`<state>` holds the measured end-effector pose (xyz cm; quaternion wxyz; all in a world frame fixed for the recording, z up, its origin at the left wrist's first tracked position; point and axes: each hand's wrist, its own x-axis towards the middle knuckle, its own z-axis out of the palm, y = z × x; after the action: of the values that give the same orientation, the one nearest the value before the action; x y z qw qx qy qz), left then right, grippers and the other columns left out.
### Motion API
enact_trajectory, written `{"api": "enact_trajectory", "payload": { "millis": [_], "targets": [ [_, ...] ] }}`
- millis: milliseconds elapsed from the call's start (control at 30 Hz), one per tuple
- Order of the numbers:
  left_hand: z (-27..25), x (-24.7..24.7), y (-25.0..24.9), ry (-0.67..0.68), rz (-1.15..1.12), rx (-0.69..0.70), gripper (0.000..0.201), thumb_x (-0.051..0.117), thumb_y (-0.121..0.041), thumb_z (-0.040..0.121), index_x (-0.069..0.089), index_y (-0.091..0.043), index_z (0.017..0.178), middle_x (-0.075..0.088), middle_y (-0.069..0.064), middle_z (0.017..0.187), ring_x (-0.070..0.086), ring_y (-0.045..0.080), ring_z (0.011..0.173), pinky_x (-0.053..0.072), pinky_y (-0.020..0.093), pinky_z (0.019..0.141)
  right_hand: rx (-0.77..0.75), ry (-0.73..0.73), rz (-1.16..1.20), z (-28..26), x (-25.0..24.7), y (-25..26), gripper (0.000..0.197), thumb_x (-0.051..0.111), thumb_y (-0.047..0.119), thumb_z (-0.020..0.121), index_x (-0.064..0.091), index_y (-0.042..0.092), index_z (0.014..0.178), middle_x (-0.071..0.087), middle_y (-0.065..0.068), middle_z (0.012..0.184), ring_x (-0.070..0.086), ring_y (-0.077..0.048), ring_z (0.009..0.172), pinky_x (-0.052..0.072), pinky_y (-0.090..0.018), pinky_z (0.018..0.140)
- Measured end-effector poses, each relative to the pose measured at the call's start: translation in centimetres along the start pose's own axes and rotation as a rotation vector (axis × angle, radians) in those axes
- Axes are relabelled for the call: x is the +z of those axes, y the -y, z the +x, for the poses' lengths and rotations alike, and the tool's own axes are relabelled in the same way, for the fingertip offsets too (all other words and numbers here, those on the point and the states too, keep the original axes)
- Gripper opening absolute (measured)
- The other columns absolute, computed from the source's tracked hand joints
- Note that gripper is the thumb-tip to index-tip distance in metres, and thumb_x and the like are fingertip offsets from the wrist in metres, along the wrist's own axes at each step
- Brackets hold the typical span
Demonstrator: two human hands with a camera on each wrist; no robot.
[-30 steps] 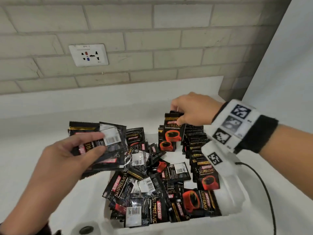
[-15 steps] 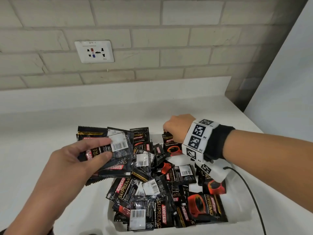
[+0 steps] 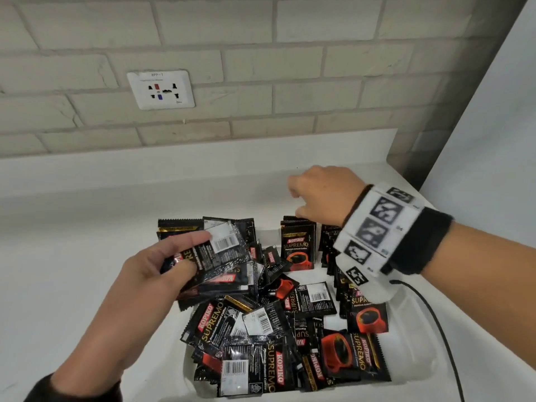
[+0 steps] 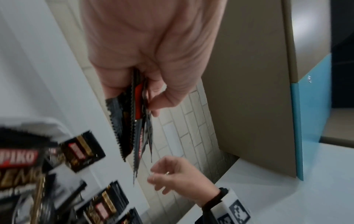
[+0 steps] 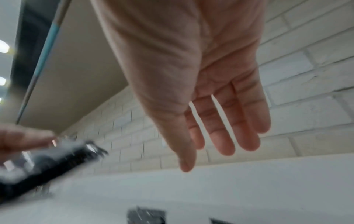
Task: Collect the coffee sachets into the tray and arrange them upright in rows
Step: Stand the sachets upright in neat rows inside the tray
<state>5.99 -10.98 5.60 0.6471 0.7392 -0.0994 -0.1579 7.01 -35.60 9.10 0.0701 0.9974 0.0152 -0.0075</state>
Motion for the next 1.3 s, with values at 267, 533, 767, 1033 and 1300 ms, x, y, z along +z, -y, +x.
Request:
{"api": "enact_trajectory", "payload": {
  "millis": [267, 533, 767, 1033, 1300],
  "targets": [
    [0.0, 4.9, 0.4, 0.144, -0.282, 0.032, 0.065, 0.055, 0.015, 0.079, 0.061, -0.042, 0.109, 0.071, -0.01, 0.095, 0.07, 0.016, 0.077, 0.058, 0.027, 0.06, 0.135, 0.151, 1.087, -7.2, -0.4, 2.2, 0.03, 0.067, 0.038, 0.077, 0.055, 0.021, 0.098, 0.066, 0.0, 0.09, 0.065, -0.012, 0.067, 0.056, -0.027, 0.063],
    [-0.4, 7.4, 1.1, 0.149, -0.347, -0.012, 0.099, 0.079, -0.013, 0.041, 0.042, -0.053, 0.125, 0.06, -0.016, 0.122, 0.062, 0.021, 0.11, 0.057, 0.033, 0.076, 0.343, -0.01, 1.652, -9.4, 2.6, 1.9, 0.019, 0.067, 0.005, 0.078, 0.057, 0.01, 0.094, 0.068, -0.001, 0.072, 0.06, -0.009, 0.052, 0.051, -0.018, 0.045],
    [-1.2, 7.9, 2.0, 0.161, -0.289, -0.029, 0.094, 0.086, -0.008, 0.042, 0.047, -0.05, 0.118, 0.059, -0.021, 0.119, 0.059, 0.019, 0.115, 0.048, 0.046, 0.096, 0.38, -0.008, 1.83, -10.8, 3.9, 2.3, 0.018, 0.062, 0.01, 0.082, 0.061, 0.015, 0.099, 0.071, -0.003, 0.078, 0.062, -0.013, 0.059, 0.052, -0.02, 0.05],
    [-1.2, 7.2, 2.3, 0.162, -0.242, -0.025, 0.091, 0.074, -0.005, 0.05, 0.044, -0.049, 0.125, 0.061, -0.025, 0.115, 0.059, 0.019, 0.114, 0.05, 0.042, 0.094, 0.445, -0.246, 1.94, -11.8, 4.1, -0.6, 0.026, 0.065, 0.018, 0.063, 0.067, 0.012, 0.088, 0.071, -0.005, 0.083, 0.065, -0.012, 0.063, 0.053, -0.019, 0.051],
    [-1.1, 7.1, 1.9, 0.27, -0.152, 0.006, 0.087, 0.067, 0.012, 0.07, 0.037, -0.047, 0.126, 0.06, -0.042, 0.081, 0.057, -0.024, 0.078, 0.048, 0.005, 0.06, 0.178, 0.136, 1.419, -12.0, 1.7, -1.9, 0.036, 0.071, 0.004, 0.071, 0.054, 0.019, 0.098, 0.072, -0.006, 0.077, 0.06, -0.018, 0.065, 0.052, -0.021, 0.054]
  ]
}}
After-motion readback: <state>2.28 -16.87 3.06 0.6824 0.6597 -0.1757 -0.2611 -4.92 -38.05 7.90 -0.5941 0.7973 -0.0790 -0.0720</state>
